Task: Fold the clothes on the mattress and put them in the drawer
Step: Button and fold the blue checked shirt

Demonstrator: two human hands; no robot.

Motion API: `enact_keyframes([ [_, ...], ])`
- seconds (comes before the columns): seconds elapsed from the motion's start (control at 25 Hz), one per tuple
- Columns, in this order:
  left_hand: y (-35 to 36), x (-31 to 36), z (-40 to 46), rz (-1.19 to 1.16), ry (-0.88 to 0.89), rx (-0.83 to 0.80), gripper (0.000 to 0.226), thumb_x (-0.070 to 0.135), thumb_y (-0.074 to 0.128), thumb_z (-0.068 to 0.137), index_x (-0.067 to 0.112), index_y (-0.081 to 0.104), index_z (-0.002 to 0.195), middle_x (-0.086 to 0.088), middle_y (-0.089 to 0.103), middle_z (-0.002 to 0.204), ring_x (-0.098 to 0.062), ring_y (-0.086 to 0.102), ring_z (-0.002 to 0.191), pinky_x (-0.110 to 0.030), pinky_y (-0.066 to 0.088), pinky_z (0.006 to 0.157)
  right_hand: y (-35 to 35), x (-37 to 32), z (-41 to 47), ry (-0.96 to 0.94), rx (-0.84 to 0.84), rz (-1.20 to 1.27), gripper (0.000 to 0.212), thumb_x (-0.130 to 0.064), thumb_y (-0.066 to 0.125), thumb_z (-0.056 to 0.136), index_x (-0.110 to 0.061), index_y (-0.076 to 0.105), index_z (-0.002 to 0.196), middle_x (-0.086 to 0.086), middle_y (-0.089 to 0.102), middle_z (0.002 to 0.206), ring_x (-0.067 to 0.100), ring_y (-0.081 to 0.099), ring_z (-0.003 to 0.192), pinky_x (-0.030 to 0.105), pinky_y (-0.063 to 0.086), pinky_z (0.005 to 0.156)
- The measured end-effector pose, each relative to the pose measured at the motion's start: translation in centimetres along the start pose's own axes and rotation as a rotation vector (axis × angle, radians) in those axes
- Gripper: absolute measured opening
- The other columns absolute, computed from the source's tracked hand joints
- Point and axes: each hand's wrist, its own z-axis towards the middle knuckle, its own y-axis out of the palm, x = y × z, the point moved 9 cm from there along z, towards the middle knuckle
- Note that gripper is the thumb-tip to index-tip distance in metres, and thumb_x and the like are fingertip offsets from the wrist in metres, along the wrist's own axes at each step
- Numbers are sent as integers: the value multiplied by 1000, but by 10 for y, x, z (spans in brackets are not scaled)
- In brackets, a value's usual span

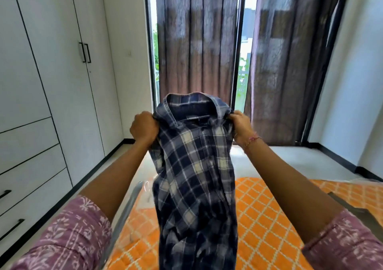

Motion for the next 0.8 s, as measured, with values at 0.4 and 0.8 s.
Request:
enact_keyframes([
  [0.4,35,64,-5,-282,373,-606,19,23,64,88,4,69,88,-9,64,78,-17,58,69,-29,46,67,-50,-66,13,-384,366,-656,12,0,54,85,-11,51,82,2,50,68,24,49,66,31,33,56],
  [0.8,4,37,4,-563,159,-290,18,13,53,95,4,68,98,-6,62,83,-16,55,76,-26,46,73,-68,-57,5,-429,397,-1295,21,-5,43,97,-1,60,109,19,61,109,36,58,102,41,49,74],
])
